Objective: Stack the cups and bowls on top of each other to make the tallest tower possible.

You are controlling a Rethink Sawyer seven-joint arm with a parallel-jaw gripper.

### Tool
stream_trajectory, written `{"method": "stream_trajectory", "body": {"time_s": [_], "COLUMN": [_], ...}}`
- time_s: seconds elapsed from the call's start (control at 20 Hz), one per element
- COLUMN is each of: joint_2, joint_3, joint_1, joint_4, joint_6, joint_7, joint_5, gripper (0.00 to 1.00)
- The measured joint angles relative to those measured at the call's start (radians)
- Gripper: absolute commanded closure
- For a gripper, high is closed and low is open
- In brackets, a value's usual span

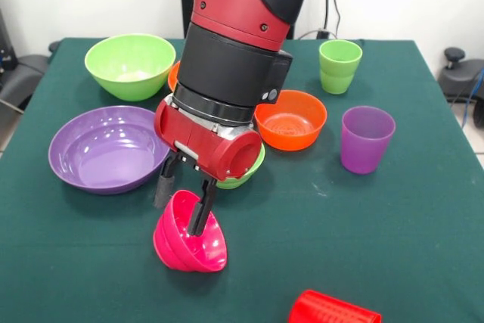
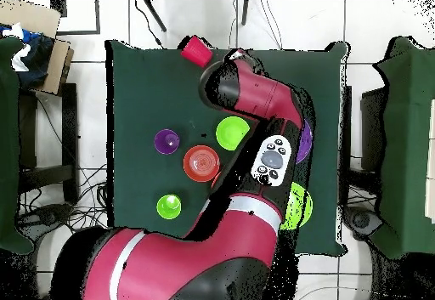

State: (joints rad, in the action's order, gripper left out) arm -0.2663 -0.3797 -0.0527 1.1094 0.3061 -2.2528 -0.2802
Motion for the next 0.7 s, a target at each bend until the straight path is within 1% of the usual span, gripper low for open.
{"method": "stream_trajectory", "body": {"time_s": [0.3, 0.5, 0.7], "joint_2": [-0.004, -0.018, -0.031], "joint_3": [0.000, 0.000, 0.000], "joint_1": [0.006, 0.013, 0.017], "joint_4": [0.018, 0.047, 0.068], "joint_6": [0.009, 0.034, 0.078], "joint_7": [0.000, 0.000, 0.000], "joint_5": [0.024, 0.048, 0.071], "gripper": [0.00, 0.00, 0.00]}}
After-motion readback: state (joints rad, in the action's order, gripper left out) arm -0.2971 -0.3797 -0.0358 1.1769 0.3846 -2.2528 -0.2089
